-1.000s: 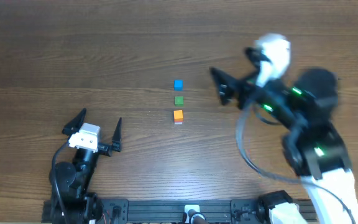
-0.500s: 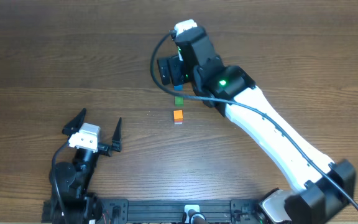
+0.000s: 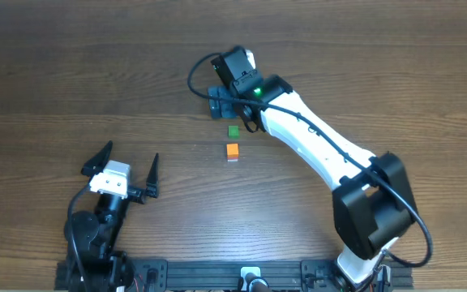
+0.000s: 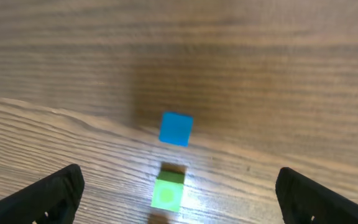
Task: Stack Cubes
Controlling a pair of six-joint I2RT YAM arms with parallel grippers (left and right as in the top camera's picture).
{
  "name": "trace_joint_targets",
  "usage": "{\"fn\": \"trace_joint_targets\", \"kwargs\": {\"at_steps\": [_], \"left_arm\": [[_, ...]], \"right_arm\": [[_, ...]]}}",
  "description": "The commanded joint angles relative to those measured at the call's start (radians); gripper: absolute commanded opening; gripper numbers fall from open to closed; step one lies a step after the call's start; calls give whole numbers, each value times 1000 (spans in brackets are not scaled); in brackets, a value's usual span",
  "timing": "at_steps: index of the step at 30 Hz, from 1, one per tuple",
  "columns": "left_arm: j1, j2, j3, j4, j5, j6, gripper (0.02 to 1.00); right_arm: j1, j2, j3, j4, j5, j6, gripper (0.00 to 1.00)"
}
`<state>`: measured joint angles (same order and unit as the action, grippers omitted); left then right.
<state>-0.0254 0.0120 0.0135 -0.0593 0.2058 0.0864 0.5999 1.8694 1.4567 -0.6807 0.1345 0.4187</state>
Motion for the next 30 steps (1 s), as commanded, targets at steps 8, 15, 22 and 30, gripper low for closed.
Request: {"fn": "trace_joint_targets", "kwargs": {"at_steps": [8,15,22,30], "left_arm": [[5,-7,-8,2,-1,11,998],[5,-7,-8,2,-1,11,998],[5,-7,-8,2,-1,11,998],[5,-7,-8,2,-1,11,1000]], "right_arm": [[17,58,23,-19,-39,86,993],[20,85,23,-53,-45,127,991],[14,152,23,-73,-85,127,993],[17,187,23,-84,-90,134,888]]}}
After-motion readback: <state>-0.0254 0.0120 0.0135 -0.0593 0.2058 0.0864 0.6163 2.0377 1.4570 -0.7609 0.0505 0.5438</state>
